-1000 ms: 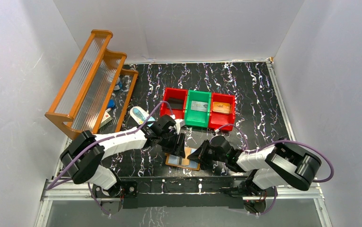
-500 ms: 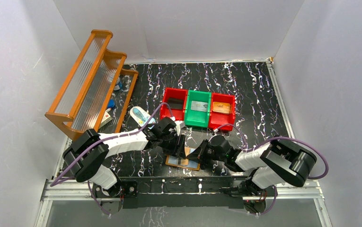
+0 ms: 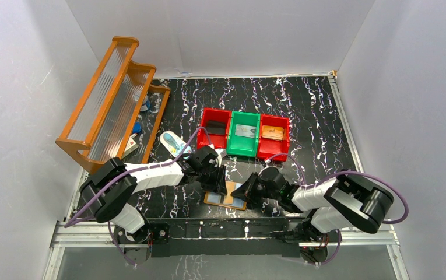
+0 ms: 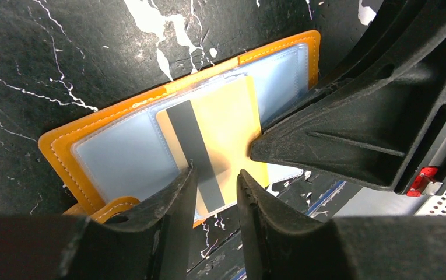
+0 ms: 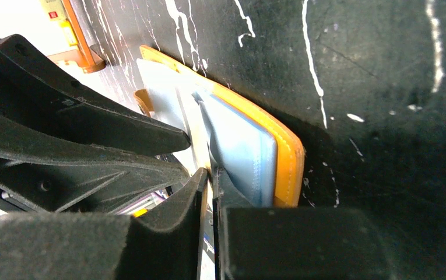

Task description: Take the credit cards out of the card holder

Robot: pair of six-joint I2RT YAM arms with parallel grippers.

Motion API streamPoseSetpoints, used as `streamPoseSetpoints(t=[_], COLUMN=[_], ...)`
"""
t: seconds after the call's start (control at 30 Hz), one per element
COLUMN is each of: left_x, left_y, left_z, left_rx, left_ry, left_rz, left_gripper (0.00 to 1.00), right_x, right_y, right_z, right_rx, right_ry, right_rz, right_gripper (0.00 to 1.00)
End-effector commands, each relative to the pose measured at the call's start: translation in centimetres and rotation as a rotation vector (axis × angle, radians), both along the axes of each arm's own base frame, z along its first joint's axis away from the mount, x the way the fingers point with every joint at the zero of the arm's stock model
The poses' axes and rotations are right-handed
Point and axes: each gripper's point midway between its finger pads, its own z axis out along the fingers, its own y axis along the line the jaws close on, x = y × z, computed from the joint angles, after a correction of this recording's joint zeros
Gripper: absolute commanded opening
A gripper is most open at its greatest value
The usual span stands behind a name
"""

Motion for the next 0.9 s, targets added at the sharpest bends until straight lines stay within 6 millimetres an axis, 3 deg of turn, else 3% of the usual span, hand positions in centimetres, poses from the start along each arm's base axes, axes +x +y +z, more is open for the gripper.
streamPoseSetpoints(t=[0.0, 0.37, 0.6, 0.73, 0.87], left_x=[-1.3, -1.6, -1.6, -1.6, -1.7], left_y=[4.5, 5.4, 5.1, 5.2, 5.5], left_z=[-4.5, -5.3, -4.8, -4.8, -4.9], left_rx=[0.23, 0.268, 0.248, 0.249, 0.257], left_ry=[0.046, 0.053, 0.047, 0.046, 0.045], left_rz=[0.037, 0.056, 0.043, 0.045, 0.054], left_gripper=[0.29, 0.27, 0.27, 0.27, 0.27], right_x=[-0.7, -0.9, -0.7, -0.8, -1.1], right_y=[-2.4, -2.7, -1.5, -1.5, -1.3], right_z=[-2.4, -1.4, -1.0, -1.6, -0.6], right_rx=[-0.096, -0.036, -0.006, -0.006, 0.067], right_ry=[0.041, 0.02, 0.015, 0.036, 0.005], right_rz=[-0.028, -0.033, -0.001, -0.002, 0.005], right_gripper=[0.15, 0.15, 0.24, 0.2, 0.13])
